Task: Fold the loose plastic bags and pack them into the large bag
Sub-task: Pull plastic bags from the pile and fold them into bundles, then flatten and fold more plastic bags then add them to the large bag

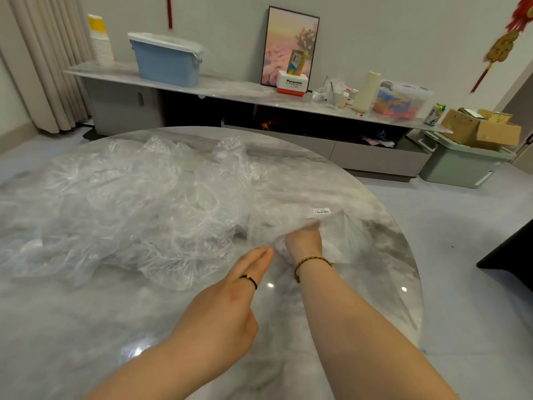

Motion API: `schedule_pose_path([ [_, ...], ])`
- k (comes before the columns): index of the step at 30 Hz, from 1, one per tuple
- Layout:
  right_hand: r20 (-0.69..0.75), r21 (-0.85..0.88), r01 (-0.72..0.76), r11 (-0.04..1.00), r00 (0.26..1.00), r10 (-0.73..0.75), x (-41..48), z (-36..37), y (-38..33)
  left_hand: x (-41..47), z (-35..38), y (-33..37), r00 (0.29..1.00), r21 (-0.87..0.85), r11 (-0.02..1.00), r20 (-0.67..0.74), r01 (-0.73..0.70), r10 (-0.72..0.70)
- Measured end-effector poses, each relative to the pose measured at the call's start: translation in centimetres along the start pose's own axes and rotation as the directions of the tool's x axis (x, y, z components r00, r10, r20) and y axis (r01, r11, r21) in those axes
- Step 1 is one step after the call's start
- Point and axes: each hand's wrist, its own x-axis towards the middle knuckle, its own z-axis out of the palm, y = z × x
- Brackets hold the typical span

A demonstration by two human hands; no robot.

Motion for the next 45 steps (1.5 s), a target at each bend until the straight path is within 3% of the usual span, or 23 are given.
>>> schedule_pose_path([
  [6, 0.139, 0.197, 0.149, 0.969, 0.974, -0.178, 0.6, 0.9, 0.4, 0.4, 0.0, -0.3, 0.999, 0.015, 0.999, 0.031, 0.028, -0.029],
  [9, 0.166, 0.048, 0.094, 0.994, 0.981, -0.1, 0.9, -0.2, -0.1, 0.4, -0.1, -0.3, 0.999, 0.018, 0.999, 0.023, 0.033, -0.034],
  [14, 0.021, -0.153, 0.0, 0.988, 1.0, 0.004, 2.1, -0.9, -1.1, 0.5, -0.1, -0.4, 0.999, 0.017, 0.999, 0.027, 0.034, -0.035],
  [18, -0.037, -0.297, 0.16, 0.941, 0.983, -0.179, 2.0, -0.9, -0.9, 0.6, -0.1, -0.6, 0.998, 0.017, 0.998, 0.033, 0.054, -0.054],
  [23, -0.188, -0.237, 0.253, 0.938, 0.935, -0.3, 1.9, 0.4, 0.4, 0.7, 0.1, -0.7, 0.999, 0.018, 0.999, 0.017, 0.049, -0.049],
  [25, -0.167, -0.242, 0.279, 0.929, 0.932, -0.323, 1.2, 0.4, 0.7, 0.8, 0.2, -0.7, 0.999, 0.022, 0.999, 0.018, 0.047, -0.047],
  [28, -0.026, -0.428, 0.455, 0.781, 0.858, -0.513, 0.2, 0.0, 1.1, 0.8, 0.4, -0.7, 0.999, 0.027, 0.999, 0.023, 0.043, -0.044],
  [31, 0.272, -0.496, 0.599, 0.628, 0.794, -0.543, 0.1, 0.1, 1.3, 0.8, 0.5, -0.8, 0.999, 0.033, 0.999, 0.021, 0.041, -0.042],
  [33, 0.427, -0.607, 0.643, 0.466, 0.759, -0.492, 0.7, 0.4, 1.6, 0.8, 0.7, -0.8, 0.999, 0.042, 0.998, 0.024, 0.036, -0.037],
  [35, 0.429, -0.671, 0.626, 0.397, 0.765, -0.481, 1.9, 0.7, 1.5, 0.8, 0.7, -0.8, 0.999, 0.046, 0.999, 0.029, 0.029, -0.03],
  [39, 0.38, -0.746, 0.512, 0.425, 0.852, -0.36, 3.4, 0.1, 1.3, 1.0, 1.0, -0.9, 0.999, 0.039, 0.999, 0.044, 0.03, -0.032],
  [45, 0.339, -0.801, 0.456, 0.388, 0.88, -0.333, 4.3, -0.8, 1.1, 1.5, 1.7, -0.9, 0.999, 0.052, 0.998, 0.044, 0.023, -0.025],
])
